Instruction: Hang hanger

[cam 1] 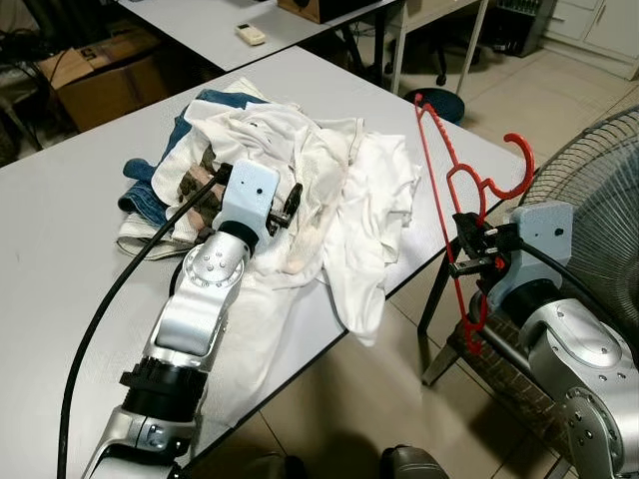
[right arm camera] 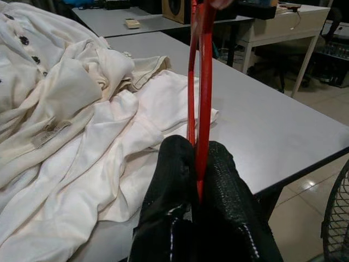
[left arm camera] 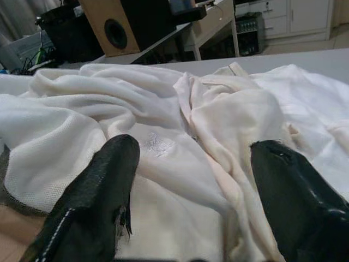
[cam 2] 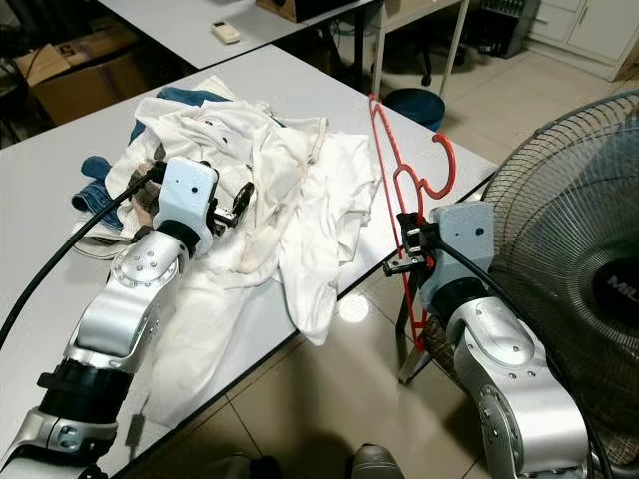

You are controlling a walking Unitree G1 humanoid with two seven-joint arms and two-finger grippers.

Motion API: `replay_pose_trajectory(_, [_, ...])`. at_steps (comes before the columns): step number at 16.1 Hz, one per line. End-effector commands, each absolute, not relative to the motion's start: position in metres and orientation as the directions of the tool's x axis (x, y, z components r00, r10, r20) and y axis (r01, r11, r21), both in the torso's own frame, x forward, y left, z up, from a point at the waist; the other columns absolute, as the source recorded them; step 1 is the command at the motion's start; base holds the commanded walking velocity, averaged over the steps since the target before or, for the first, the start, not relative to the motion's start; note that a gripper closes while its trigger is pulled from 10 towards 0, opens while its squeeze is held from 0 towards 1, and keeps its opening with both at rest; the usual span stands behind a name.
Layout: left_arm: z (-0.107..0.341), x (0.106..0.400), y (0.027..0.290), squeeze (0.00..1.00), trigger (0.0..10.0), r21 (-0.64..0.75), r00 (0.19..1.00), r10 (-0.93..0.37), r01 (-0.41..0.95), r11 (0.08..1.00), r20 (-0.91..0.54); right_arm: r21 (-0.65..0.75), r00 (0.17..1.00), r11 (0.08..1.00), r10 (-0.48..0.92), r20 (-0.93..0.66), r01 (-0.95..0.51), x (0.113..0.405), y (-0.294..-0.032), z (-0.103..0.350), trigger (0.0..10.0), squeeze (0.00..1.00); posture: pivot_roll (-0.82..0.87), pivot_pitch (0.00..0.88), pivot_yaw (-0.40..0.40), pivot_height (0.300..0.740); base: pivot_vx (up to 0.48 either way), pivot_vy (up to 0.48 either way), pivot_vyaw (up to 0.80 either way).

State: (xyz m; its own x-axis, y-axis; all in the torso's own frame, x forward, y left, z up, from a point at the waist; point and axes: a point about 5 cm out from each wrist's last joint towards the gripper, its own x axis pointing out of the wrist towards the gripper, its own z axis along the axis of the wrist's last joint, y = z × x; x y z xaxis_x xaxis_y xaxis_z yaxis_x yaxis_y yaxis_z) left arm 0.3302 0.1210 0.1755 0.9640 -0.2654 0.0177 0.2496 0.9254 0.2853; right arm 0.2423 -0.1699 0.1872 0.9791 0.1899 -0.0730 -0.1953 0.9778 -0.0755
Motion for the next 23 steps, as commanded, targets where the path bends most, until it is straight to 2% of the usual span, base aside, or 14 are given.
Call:
replay_pose_trajectory(1, [0.174, 0.334, 0.129, 0.00, 4.6, 0.309, 0.974, -0.227, 0.212, 0.927, 0.014, -0.109, 0.979, 0.973, 0.200, -0.028, -0.202, 0.240, -0.168, 0.195, 10.0, 0.00, -0.21, 0.107, 0.098, 0.740, 0.000, 0.000, 0.00])
replay_pose_trajectory(2, [0.174, 0.335, 0.131, 0.00, 3.7, 0.318, 0.977, -0.214, 0.199, 0.927, 0.015, -0.124, 0.978, 0.970, 0.206, -0.021, -0.207, 0.240, -0.167, 0.195, 10.0, 0.00, -0.22, 0.104, 0.098, 0.740, 0.000, 0.000, 0.00])
replay_pose_trajectory(3, [0.174, 0.337, 0.132, 0.00, 0.2, 0.320, 0.978, -0.210, 0.194, 0.927, 0.015, -0.124, 0.977, 0.969, 0.212, -0.021, -0.213, 0.240, -0.166, 0.195, 10.0, 0.00, -0.22, 0.102, 0.097, 0.740, 0.000, 0.000, 0.00])
replay_pose_trajectory(11, [0.173, 0.339, 0.133, 0.00, 0.0, 0.318, 0.974, -0.224, 0.206, 0.925, 0.020, -0.141, 0.980, 0.970, 0.196, -0.021, -0.197, 0.240, -0.166, 0.192, 10.0, 0.00, -0.22, 0.084, 0.109, 0.740, 0.000, 0.000, 0.00])
replay_pose_trajectory(14, [0.171, 0.336, 0.136, 0.00, 0.0, 0.308, 0.977, -0.214, 0.201, 0.930, 0.009, -0.133, 0.970, 0.961, 0.239, -0.035, -0.242, 0.241, -0.159, 0.189, 10.0, 0.00, -0.20, 0.088, 0.096, 0.740, 0.000, 0.000, 0.00])
replay_pose_trajectory(23, [0.163, 0.338, 0.144, 0.00, 0.0, 0.341, 0.985, -0.172, 0.168, 0.925, -0.019, -0.140, 0.967, 0.957, 0.252, -0.036, -0.254, 0.242, -0.156, 0.188, 10.0, 0.00, -0.19, 0.091, 0.101, 0.740, 0.000, 0.000, 0.00])
